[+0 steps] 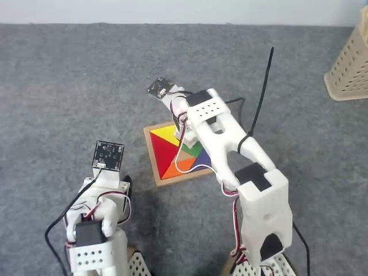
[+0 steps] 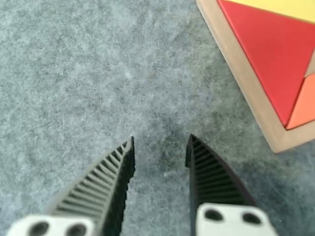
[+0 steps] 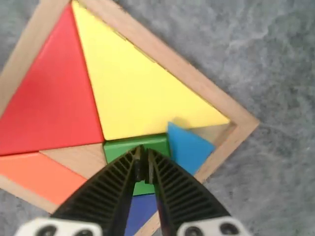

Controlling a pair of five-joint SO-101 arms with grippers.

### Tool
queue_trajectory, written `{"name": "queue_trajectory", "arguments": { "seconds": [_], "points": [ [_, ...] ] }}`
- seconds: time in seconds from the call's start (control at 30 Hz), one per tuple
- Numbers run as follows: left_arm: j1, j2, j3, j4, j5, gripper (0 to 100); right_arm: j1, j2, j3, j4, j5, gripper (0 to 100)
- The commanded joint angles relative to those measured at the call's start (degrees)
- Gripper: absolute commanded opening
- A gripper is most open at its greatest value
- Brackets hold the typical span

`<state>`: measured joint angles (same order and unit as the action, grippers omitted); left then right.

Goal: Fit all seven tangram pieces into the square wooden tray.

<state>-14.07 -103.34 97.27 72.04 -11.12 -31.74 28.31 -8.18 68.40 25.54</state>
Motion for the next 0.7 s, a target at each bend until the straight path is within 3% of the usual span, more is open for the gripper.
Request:
{"name": "queue_trajectory", "arguments": {
  "seconds": [0.0, 0.3, 0.53, 0.67],
  "points": [
    [0.09, -0.35, -0.66, 0.26, -0.26, 17, 0.22, -1.98, -2.64, 0.92, 0.97, 0.6],
    [0.09, -0.35, -0.66, 0.26, -0.26, 17, 4.97, -11.74, -2.29, -0.13, -12.04, 0.6],
    [0.09, -0.35, -0.66, 0.26, -0.26, 17, 4.26, -5.49, -2.37, -3.03, -11.60, 1.0],
    [0.09, -0.35, -0.66, 0.26, -0.26, 17, 0.66, -5.49, -2.46, -1.01, -9.05, 10.5]
  ]
}}
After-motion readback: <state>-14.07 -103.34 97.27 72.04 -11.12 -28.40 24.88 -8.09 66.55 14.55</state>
